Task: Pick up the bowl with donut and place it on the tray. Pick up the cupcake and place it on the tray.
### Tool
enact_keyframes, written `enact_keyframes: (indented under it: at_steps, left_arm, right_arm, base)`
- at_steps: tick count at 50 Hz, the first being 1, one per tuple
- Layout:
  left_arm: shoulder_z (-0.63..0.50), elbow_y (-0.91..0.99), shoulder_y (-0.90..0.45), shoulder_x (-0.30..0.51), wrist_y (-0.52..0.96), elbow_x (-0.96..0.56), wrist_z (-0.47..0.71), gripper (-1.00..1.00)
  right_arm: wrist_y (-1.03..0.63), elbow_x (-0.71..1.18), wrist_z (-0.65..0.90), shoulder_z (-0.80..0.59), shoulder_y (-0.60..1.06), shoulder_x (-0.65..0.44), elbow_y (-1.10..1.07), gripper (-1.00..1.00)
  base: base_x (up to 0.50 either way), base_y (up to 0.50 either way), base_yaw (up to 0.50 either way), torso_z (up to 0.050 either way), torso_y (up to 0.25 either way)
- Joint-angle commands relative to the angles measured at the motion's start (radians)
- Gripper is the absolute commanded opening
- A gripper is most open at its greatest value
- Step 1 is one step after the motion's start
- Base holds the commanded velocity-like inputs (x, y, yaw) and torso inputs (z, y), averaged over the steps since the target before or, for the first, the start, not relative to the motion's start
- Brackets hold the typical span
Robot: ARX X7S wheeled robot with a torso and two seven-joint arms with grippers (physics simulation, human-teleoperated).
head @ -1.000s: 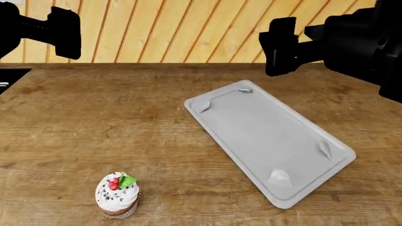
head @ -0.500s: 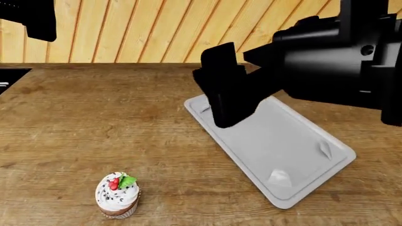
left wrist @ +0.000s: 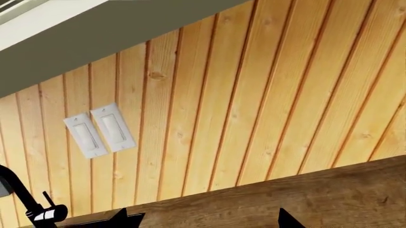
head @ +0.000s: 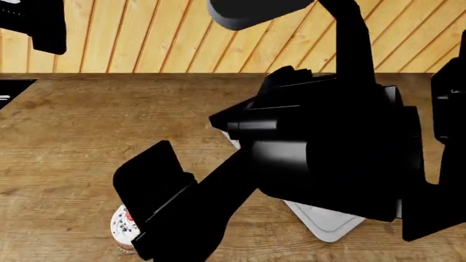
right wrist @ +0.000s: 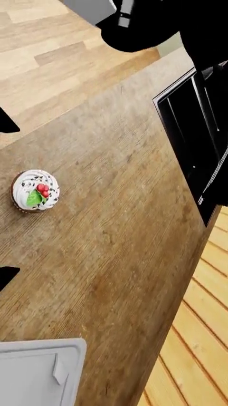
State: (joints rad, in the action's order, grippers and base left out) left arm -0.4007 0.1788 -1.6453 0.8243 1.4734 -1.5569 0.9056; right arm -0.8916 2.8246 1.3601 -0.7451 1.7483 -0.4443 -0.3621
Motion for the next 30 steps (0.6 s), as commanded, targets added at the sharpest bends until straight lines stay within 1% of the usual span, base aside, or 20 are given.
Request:
enact_keyframes:
  at_steps: [1,5,9,17,20,30]
  left_arm:
    - [-0.019,0.002,-0.007,0.009,-0.012,-0.017,0.007,1.0]
    - [-0.02,0.005,-0.003,0.022,-0.017,-0.024,0.01,1.0]
    - [-0.02,0.006,0.004,0.023,-0.029,-0.023,0.008,1.0]
    - [-0.028,0.011,0.013,0.03,-0.045,-0.023,0.001,1.0]
    - [-0.03,0.012,0.01,0.03,-0.046,-0.031,0.006,1.0]
    - [-0.036,0.018,0.018,0.043,-0.061,-0.037,0.003,1.0]
  right_arm:
    - [0.079,-0.058,-0.001,-0.03,-0.021,0.073,-0.075,1.0]
    - [0.106,-0.056,0.004,-0.054,-0.033,0.098,-0.114,1.0]
    - [0.092,-0.072,-0.001,-0.08,-0.048,0.106,-0.125,1.0]
    - [0.013,-0.224,-0.051,-0.103,-0.167,0.084,-0.133,1.0]
    - [0.0,-0.255,-0.042,-0.125,-0.181,0.085,-0.149,1.0]
    - [-0.016,-0.35,-0.072,-0.135,-0.228,0.111,-0.149,1.0]
  base:
    - [0.0,0.0,0.0,0.0,0.0]
    - [0.0,0.0,0.0,0.0,0.0]
    - [0.0,0.0,0.0,0.0,0.0]
    - [0.0,0.0,0.0,0.0,0.0]
    - [0.0,0.0,0.0,0.0,0.0]
    - [0.0,0.0,0.0,0.0,0.0]
